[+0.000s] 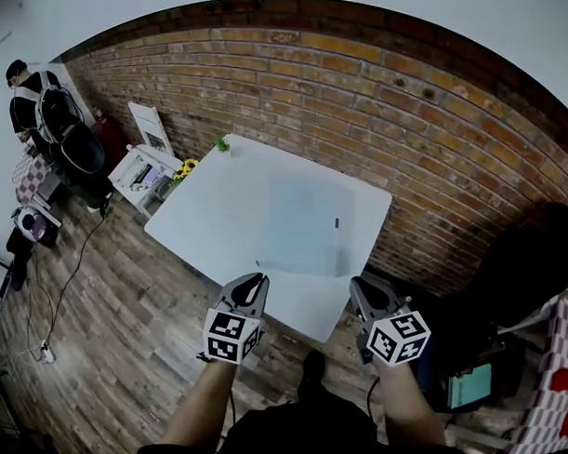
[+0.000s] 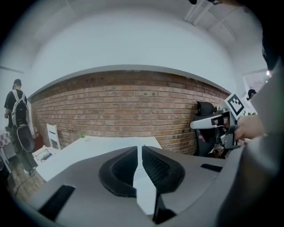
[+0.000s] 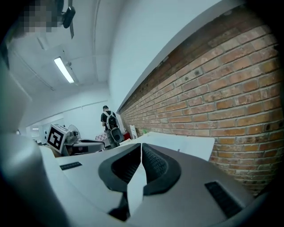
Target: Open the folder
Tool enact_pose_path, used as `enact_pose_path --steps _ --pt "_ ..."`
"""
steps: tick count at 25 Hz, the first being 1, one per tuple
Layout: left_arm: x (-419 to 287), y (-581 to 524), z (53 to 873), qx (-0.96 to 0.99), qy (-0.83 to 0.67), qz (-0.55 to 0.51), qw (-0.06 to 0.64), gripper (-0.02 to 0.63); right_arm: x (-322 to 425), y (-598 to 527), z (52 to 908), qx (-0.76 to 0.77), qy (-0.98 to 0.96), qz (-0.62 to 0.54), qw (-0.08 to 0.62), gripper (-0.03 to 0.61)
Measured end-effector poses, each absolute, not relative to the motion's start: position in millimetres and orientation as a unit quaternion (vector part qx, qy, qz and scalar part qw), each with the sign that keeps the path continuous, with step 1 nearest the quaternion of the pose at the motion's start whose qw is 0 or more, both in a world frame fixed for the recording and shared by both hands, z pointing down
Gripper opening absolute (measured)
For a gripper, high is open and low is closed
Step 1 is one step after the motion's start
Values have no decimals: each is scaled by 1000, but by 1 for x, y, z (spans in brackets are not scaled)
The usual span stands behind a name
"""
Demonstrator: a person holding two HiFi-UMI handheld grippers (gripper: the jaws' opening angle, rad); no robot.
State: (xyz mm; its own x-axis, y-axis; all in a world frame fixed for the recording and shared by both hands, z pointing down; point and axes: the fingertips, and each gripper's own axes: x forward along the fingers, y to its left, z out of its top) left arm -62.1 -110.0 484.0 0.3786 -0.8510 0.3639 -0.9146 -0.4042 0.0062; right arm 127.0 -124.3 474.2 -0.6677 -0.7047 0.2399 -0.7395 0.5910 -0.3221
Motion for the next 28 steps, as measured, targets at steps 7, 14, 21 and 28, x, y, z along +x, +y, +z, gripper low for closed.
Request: enact_pose_path --steps 7,14,21,28 --pt "-40 -153 502 820 -529 191 110 57 136 -170 493 377 -896 226 60 37" --pt "-30 -178 527 827 -500 232 108 107 127 -190 514 360 -897 238 92 57" --pt "-31 -197 571 834 -451 309 75 175 119 -209 535 365 -889 247 125 61" --pt "-29 -210 607 842 -385 375 45 255 105 -220 548 370 -881 257 143 61"
